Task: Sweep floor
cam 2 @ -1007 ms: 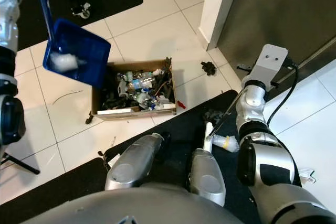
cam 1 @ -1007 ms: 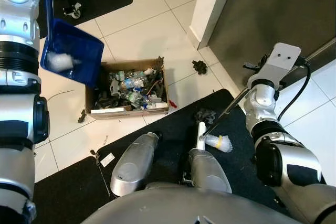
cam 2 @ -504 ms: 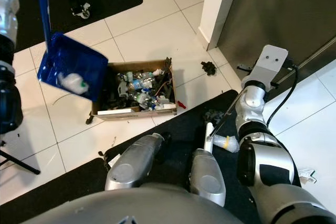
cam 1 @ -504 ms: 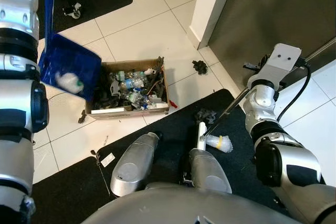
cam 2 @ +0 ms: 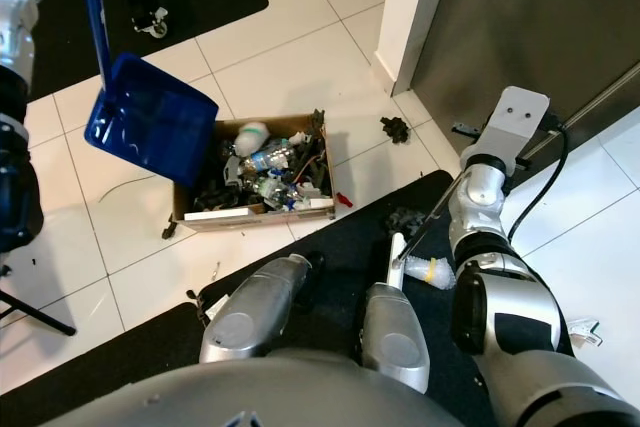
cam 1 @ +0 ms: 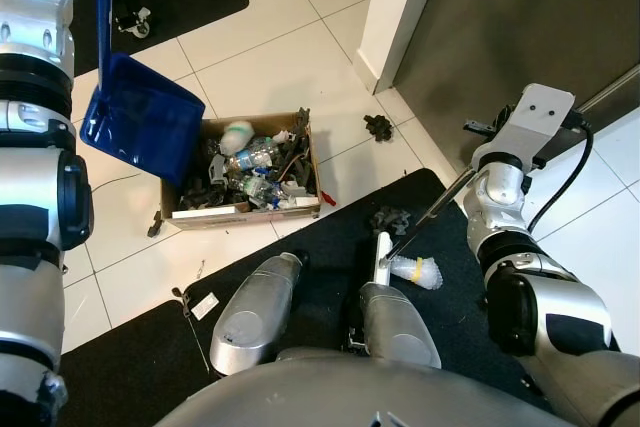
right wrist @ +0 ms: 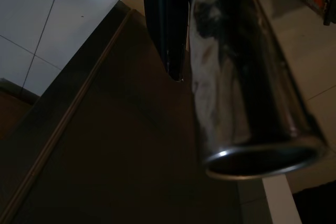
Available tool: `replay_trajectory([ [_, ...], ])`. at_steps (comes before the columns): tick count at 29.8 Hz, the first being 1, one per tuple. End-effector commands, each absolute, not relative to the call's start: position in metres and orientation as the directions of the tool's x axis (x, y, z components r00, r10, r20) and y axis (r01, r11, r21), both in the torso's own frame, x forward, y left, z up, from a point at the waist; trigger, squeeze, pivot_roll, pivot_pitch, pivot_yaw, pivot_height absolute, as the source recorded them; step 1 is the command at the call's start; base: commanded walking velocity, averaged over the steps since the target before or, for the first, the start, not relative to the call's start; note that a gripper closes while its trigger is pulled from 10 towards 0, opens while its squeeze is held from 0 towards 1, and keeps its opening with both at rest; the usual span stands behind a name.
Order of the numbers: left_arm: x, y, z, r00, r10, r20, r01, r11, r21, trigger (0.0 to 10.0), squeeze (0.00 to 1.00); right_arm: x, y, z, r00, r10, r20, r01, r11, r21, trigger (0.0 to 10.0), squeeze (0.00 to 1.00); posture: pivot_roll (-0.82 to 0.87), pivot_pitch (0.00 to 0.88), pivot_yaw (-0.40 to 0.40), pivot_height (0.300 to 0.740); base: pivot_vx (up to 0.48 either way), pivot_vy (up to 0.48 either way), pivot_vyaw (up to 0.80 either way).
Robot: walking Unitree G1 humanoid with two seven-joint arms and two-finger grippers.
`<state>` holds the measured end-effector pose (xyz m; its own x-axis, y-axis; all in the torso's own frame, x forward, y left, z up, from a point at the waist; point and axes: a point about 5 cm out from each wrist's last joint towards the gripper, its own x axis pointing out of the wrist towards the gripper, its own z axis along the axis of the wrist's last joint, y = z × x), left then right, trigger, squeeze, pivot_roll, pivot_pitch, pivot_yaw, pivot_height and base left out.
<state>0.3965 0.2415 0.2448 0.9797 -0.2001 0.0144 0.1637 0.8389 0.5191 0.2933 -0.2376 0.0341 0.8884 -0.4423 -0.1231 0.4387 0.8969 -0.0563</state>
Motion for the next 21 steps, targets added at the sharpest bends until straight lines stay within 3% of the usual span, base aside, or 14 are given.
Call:
replay_trajectory([
  [1,0.399,0.238,0.261,0.975,-0.214,0.066,0.145,0.827,0.543,10.0,0.0,0.291,-0.236,0.031,0.883,-0.449,-0.133,0.446,0.893,-0.054,10.0,0.0,0.21,0.0,0.066,0.74,0.0,0.0,0.0],
  [6,0.399,0.238,0.263,0.973,-0.212,0.087,0.133,0.833,0.537,10.0,0.0,0.291,-0.237,0.03,0.883,-0.45,-0.135,0.447,0.893,-0.055,10.0,0.0,0.21,0.0,0.066,0.74,0.0,0.0,0.0],
  [12,0.397,0.235,0.279,0.953,-0.236,0.191,0.133,0.89,0.437,10.0,0.0,0.292,-0.236,0.033,0.885,-0.449,-0.124,0.446,0.894,-0.049,10.0,0.0,0.21,0.0,0.063,0.74,0.0,0.0,0.0],
  [15,0.394,0.23,0.301,0.916,-0.255,0.311,0.179,0.951,0.252,10.0,0.0,0.298,-0.237,0.042,0.89,-0.449,-0.078,0.448,0.893,-0.033,10.0,0.0,0.2,0.0,0.061,0.74,0.0,0.0,0.0],
  [21,0.381,0.221,0.307,0.876,-0.275,0.397,0.271,0.96,0.067,10.0,0.0,0.304,-0.249,0.06,0.881,-0.474,0.006,0.474,0.88,-0.04,10.0,0.0,0.19,0.0,0.053,0.74,0.0,0.0,0.0],
])
